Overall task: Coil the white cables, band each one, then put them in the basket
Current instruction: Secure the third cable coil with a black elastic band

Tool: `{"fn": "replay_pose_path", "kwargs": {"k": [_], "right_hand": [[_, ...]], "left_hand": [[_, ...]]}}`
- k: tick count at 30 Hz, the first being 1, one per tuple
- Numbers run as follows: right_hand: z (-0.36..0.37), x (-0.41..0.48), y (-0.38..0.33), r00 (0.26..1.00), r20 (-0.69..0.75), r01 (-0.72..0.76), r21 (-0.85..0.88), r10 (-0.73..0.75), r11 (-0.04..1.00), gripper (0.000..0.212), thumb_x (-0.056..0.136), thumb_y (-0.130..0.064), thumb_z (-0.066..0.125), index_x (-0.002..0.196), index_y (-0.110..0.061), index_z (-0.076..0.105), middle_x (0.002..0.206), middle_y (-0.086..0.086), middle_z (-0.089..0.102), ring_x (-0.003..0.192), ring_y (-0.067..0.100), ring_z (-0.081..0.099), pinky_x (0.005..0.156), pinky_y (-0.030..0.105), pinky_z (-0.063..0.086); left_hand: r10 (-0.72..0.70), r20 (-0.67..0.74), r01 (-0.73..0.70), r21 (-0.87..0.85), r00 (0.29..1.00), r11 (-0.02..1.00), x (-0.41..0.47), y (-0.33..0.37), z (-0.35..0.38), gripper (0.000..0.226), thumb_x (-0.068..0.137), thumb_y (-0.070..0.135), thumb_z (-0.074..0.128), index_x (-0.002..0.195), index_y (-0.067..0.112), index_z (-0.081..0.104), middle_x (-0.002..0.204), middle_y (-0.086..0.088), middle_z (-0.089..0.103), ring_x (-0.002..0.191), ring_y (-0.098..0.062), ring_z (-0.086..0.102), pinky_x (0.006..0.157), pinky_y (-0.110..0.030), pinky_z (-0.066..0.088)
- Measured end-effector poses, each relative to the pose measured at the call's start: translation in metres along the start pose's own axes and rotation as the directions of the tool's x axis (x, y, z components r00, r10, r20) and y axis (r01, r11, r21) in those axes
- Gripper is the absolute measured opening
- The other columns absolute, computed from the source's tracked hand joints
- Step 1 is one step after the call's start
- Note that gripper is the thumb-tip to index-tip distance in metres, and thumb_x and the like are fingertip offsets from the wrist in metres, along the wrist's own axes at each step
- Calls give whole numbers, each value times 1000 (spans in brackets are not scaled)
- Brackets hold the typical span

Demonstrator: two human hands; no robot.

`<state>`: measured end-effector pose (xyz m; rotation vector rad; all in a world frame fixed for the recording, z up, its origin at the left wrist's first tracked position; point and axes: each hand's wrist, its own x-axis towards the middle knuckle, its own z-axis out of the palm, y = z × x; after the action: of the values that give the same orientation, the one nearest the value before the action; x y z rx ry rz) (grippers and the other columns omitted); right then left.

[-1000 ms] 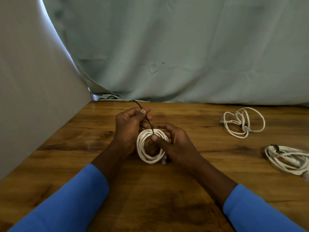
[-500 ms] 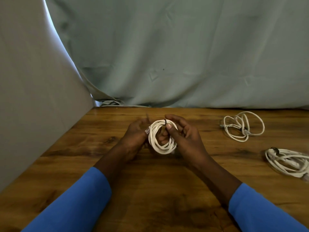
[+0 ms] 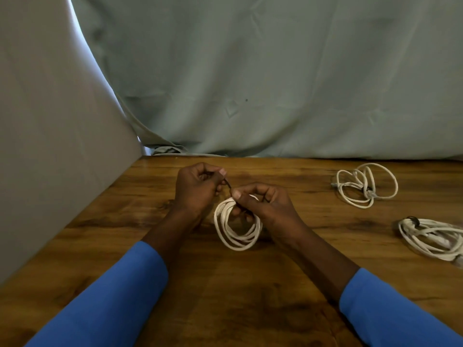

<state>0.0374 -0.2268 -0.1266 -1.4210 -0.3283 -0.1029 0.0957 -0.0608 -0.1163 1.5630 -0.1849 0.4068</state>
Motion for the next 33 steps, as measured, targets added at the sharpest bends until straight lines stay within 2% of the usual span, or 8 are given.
{"fn": "replay_pose_path", "kwargs": {"k": [5, 11, 17, 20, 23, 27, 30, 33], "right_hand": [[4, 3, -3, 999, 52, 15, -18, -14, 1000, 20, 82, -5, 80, 102, -3, 77, 83, 13, 78, 69, 14, 72, 64, 23, 57], [-8, -6, -5, 991, 104, 96, -151, -81, 984, 36, 91, -4, 74, 123, -19, 71, 107, 4, 79, 99, 20, 76, 86, 37, 61], [-11, -1, -2, 966, 112, 257, -472, -231, 844, 21, 95, -23, 72, 115, -19, 76, 110, -9, 77, 104, 4, 71, 89, 29, 57], [-12, 0, 0, 965, 84, 256, -491, -247, 833, 21, 93, -27, 74, 113, -24, 77, 114, -11, 74, 106, 1, 68, 89, 27, 56], [-14, 1, -1, 966, 53, 244, -488, -251, 838, 17, 93, -27, 75, 110, -29, 78, 113, -10, 72, 107, 2, 66, 91, 31, 56], [-17, 1, -6, 969, 10, 230, -411, -248, 882, 17, 95, -15, 72, 103, -29, 77, 101, -14, 78, 97, 2, 72, 83, 23, 55], [-21, 5, -5, 966, -32, 226, -377, -256, 898, 19, 94, -9, 72, 102, -25, 77, 97, -10, 79, 94, 6, 74, 82, 24, 56], [-27, 10, 1, 970, -98, 171, -366, -221, 915, 14, 93, -11, 73, 104, -17, 78, 95, -3, 80, 88, 12, 75, 80, 33, 59]], "left_hand": [[86, -26, -84, 69, 996, 994, 4, -5, 3, 18, 92, 6, 74, 74, 12, 72, 66, -4, 72, 54, -11, 64, 57, -26, 52], [-116, 58, 120, -62, 992, 991, 0, -10, 1, 9, 90, 7, 76, 96, 2, 73, 71, -12, 73, 49, -11, 59, 52, -27, 51], [-109, 170, 109, 9, 979, 994, 1, -14, 2, 16, 87, 11, 79, 102, 9, 74, 91, -14, 79, 84, -28, 76, 87, -51, 62], [-62, 219, 44, 88, 974, 995, 0, -14, 3, 41, 81, 16, 86, 118, 12, 67, 95, -9, 77, 90, -23, 76, 86, -44, 62], [-43, 288, 8, 121, 957, 993, 0, -14, 2, 65, 78, 7, 86, 135, 16, 55, 120, -6, 67, 97, -15, 73, 83, -30, 61], [-49, 268, 2, 175, 962, 984, 0, -11, 0, 65, 80, 10, 85, 138, 19, 57, 130, 1, 61, 99, -9, 69, 76, -20, 58], [90, 123, -116, 230, 988, 966, -5, -4, 3, 34, 89, 25, 79, 121, 24, 69, 114, 10, 70, 98, -5, 68, 84, -29, 60], [442, 111, -451, 349, 890, 821, -16, 9, 3, 13, 90, 27, 78, 100, 25, 70, 88, 10, 68, 75, -10, 62, 65, -21, 50]]}}
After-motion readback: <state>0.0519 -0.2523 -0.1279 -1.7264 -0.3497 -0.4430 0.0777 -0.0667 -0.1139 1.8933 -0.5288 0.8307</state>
